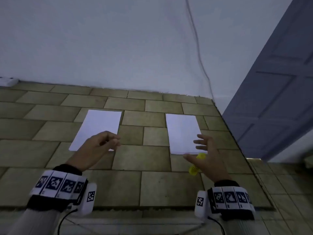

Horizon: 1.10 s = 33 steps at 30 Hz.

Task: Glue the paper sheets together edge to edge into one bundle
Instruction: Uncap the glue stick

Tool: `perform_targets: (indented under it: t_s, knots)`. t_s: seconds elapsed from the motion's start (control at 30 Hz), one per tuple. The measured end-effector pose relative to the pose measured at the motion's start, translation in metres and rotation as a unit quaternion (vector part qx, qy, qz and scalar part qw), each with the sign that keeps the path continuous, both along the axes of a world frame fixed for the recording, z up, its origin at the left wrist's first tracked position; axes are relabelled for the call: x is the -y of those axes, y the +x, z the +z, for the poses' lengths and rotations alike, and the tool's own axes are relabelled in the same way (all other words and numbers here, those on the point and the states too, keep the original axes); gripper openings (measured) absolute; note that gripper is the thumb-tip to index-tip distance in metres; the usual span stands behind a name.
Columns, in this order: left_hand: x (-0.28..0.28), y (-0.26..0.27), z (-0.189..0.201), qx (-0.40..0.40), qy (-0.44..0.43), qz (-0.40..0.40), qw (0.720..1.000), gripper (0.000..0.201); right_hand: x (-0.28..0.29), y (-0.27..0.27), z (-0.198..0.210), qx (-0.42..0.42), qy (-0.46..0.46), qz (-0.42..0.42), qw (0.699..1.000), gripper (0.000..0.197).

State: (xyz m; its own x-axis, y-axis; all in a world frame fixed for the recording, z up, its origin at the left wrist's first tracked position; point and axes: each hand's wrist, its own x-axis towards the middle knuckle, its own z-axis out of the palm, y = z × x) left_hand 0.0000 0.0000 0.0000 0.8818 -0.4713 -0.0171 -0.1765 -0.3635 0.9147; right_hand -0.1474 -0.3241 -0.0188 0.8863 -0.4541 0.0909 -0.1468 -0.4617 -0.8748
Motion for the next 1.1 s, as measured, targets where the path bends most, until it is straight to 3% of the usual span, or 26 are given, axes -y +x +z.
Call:
perform_targets:
  t_s: [0.13, 0.27, 0.37, 0.53, 0.67, 0.8, 0.97, 1.1]
  knots:
    - [-0.008, 0.002, -0.011, -0.009, 0.029, 0.007, 1.0, 0.014, 0.005, -0.01, -0.014, -0.07, -0.011, -0.019, 0.997, 0.078]
    - [-0.012, 0.003, -0.017, -0.014, 0.036, 0.017, 0.999, 0.014, 0.005, -0.012, -0.019, -0.142, -0.069, 0.0, 0.987, 0.035]
    - [-0.011, 0.006, -0.018, -0.012, 0.034, 0.018, 0.999, 0.014, 0.005, -0.009, -0.017, -0.156, -0.078, 0.005, 0.985, 0.019]
    - [0.002, 0.008, -0.007, -0.021, 0.001, 0.0, 1.0, 0.016, -0.003, 0.016, 0.006, -0.146, -0.142, 0.052, 0.978, 0.021]
    - [0.023, 0.006, 0.007, -0.013, -0.021, -0.034, 0.999, 0.019, -0.02, 0.04, 0.027, -0.132, -0.18, 0.111, 0.969, 0.035]
    - [0.052, -0.009, 0.025, -0.023, -0.04, -0.052, 0.998, 0.048, -0.047, 0.059, 0.044, -0.124, -0.232, 0.188, 0.946, 0.036]
    - [0.068, -0.014, 0.022, -0.008, 0.019, -0.047, 0.999, 0.055, -0.085, 0.067, 0.052, -0.101, -0.265, 0.232, 0.93, 0.035]
    - [0.061, -0.005, 0.011, 0.016, 0.053, 0.0, 0.998, 0.048, -0.095, 0.067, 0.041, -0.067, -0.225, 0.206, 0.95, 0.03]
